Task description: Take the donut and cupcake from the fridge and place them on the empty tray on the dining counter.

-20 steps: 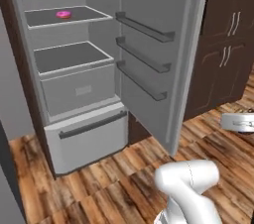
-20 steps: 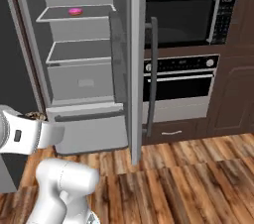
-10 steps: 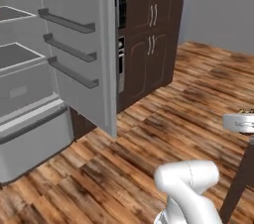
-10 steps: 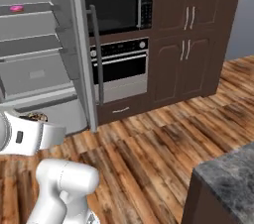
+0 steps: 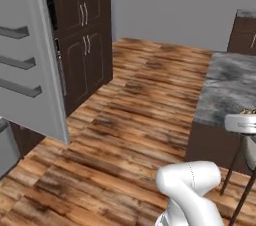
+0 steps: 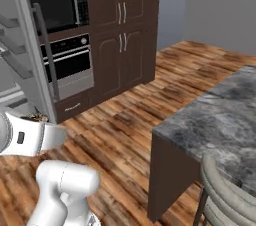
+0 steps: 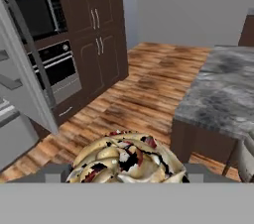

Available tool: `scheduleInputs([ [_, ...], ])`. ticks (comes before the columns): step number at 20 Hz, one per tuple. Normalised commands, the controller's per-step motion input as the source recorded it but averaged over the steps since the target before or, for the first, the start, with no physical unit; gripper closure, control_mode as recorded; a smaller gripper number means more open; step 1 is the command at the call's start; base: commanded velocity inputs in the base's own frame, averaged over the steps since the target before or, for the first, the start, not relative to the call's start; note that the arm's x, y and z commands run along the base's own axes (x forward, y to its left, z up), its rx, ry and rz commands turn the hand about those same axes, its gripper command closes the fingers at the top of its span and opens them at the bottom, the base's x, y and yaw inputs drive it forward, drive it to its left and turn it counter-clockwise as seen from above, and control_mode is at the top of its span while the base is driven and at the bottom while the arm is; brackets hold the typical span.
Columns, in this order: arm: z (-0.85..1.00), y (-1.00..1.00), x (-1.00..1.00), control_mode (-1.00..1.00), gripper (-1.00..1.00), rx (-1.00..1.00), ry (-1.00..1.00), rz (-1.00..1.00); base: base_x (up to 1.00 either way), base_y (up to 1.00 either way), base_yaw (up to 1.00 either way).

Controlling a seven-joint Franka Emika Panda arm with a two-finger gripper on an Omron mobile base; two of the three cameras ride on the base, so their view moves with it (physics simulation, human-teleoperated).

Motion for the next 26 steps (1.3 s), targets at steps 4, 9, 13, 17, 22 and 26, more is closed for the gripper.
scheduleInputs([
  [4, 0.00, 0.00, 0.00, 1.00, 1.00, 0.00, 0.00, 0.00, -0.54, 0.00, -0.57],
  [9, 0.00, 0.00, 0.00, 1.00, 1.00, 0.00, 0.00, 0.00, -0.51, 0.00, -0.58],
  [13, 0.00, 0.00, 0.00, 1.00, 1.00, 0.00, 0.00, 0.00, -0.37, -0.12, -0.56],
  [17, 0.00, 0.00, 0.00, 1.00, 1.00, 0.00, 0.00, 0.00, -0.17, -0.19, -0.48],
  [22, 0.00, 0.00, 0.00, 1.00, 1.00, 0.00, 0.00, 0.00, 0.00, -0.51, -0.23],
  [26, 0.00, 0.00, 0.00, 1.00, 1.00, 0.00, 0.00, 0.00, 0.00, -0.99, -0.02],
])
